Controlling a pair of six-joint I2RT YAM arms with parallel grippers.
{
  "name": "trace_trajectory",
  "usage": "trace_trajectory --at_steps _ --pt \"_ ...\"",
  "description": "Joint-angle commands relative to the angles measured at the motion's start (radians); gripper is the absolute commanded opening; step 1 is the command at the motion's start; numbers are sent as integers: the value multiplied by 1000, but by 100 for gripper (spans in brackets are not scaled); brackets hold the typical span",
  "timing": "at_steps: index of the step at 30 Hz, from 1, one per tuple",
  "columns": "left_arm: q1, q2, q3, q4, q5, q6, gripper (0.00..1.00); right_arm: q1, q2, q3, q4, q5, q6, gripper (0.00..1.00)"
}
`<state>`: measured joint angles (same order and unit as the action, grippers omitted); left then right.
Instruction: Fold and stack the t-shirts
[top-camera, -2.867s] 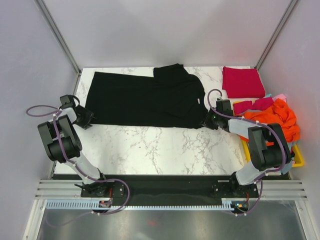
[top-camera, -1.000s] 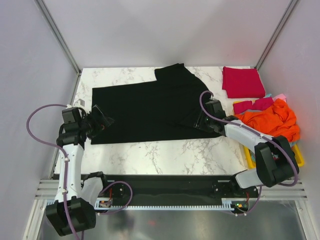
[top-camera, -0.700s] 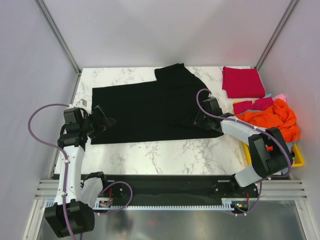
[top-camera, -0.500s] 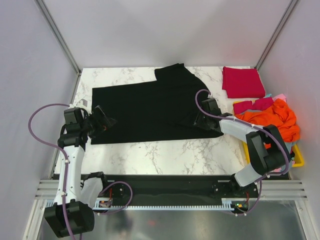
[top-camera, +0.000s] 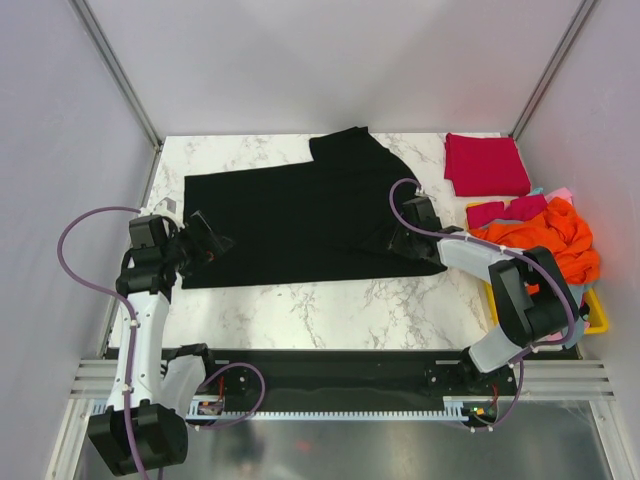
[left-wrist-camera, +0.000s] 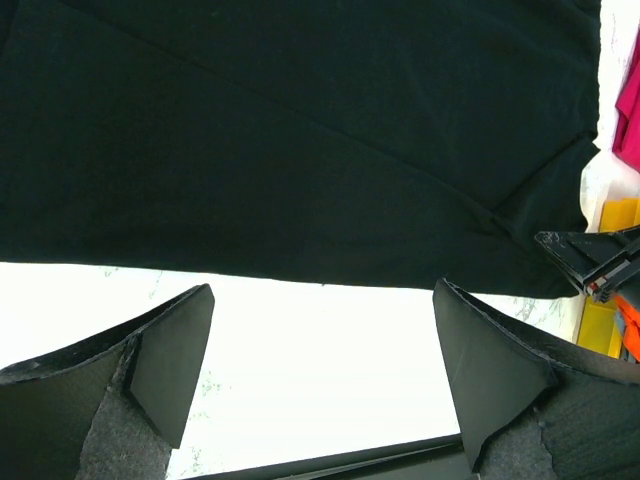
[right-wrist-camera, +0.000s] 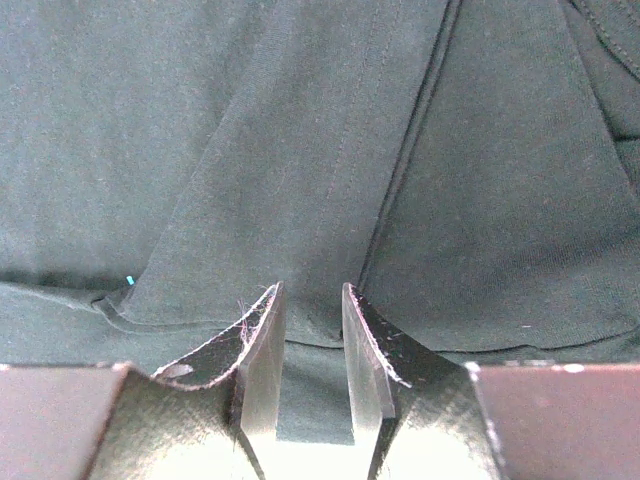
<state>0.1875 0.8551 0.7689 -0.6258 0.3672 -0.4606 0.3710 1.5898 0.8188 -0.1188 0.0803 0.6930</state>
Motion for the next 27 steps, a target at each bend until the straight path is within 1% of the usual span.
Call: trace_trajectory --at_steps 1,8,13,15,16,21,25,27 --pt "-5 -14 -2 29 -10 42 98 2 -2 -17 33 6 8 37" --pt "-6 -10 -2 29 -8 42 98 2 -42 -43 28 35 -1 40" --pt "-5 -10 -3 29 -8 40 98 2 -27 -49 50 18 2 38" --pt "-5 -11 -3 29 -10 40 98 2 -18 -49 56 15 2 33" --pt "-5 -10 -5 29 -10 40 98 2 -14 -49 62 12 2 27" --pt "-5 -10 -3 29 -10 40 98 3 -4 -24 64 -2 -6 9" --pt "-5 -14 -3 29 -8 40 98 16 -10 28 22 3 -15 1" --pt "-5 -14 -3 29 -7 40 98 28 -4 75 10 4 -23 0"
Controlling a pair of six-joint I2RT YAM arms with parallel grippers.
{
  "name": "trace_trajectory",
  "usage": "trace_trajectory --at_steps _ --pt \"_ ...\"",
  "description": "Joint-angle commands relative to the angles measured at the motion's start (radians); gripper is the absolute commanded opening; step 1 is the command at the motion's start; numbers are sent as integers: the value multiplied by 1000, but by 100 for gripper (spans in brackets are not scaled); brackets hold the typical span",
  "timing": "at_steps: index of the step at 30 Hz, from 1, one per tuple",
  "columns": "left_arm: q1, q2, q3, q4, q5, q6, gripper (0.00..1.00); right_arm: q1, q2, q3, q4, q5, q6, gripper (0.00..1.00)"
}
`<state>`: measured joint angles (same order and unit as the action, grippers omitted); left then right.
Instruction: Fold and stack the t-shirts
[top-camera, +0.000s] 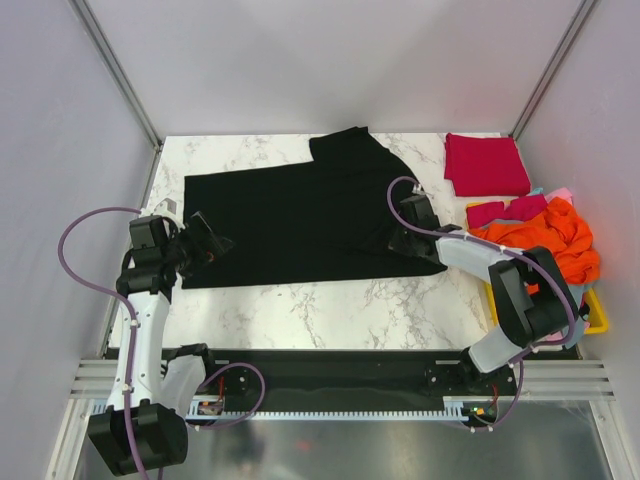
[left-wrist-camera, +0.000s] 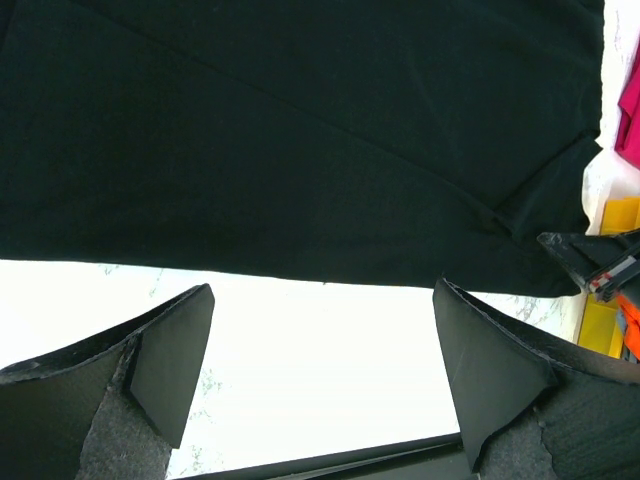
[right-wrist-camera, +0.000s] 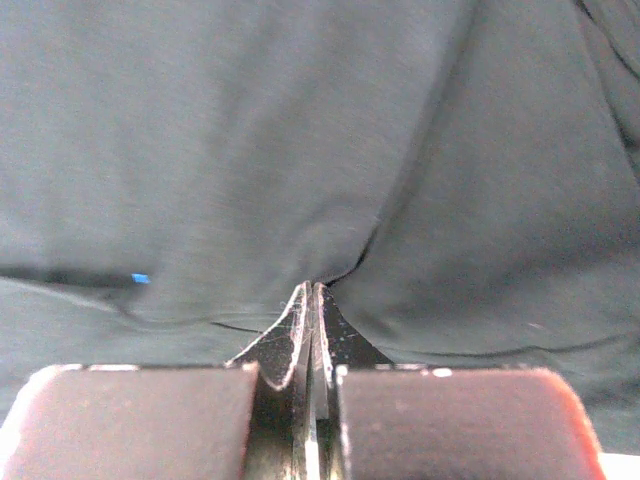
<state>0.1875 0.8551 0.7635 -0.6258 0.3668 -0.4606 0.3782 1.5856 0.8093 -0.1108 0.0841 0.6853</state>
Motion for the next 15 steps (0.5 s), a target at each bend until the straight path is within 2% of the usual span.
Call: trace_trajectory --at_steps 1,7,12,14,15 --pt "-3 -14 2 29 -5 40 98 27 7 105 -15 6 -24 0" --pt "-6 -16 3 29 -5 42 98 57 109 304 -69 36 -79 0" --pt "-6 -14 3 32 -11 42 98 73 286 526 -131 16 -128 0" --pt "-6 -16 3 29 -12 42 98 76 356 617 -147 8 -150 5" --pt "-5 -16 3 29 -12 42 98 77 378 646 -170 2 -156 14"
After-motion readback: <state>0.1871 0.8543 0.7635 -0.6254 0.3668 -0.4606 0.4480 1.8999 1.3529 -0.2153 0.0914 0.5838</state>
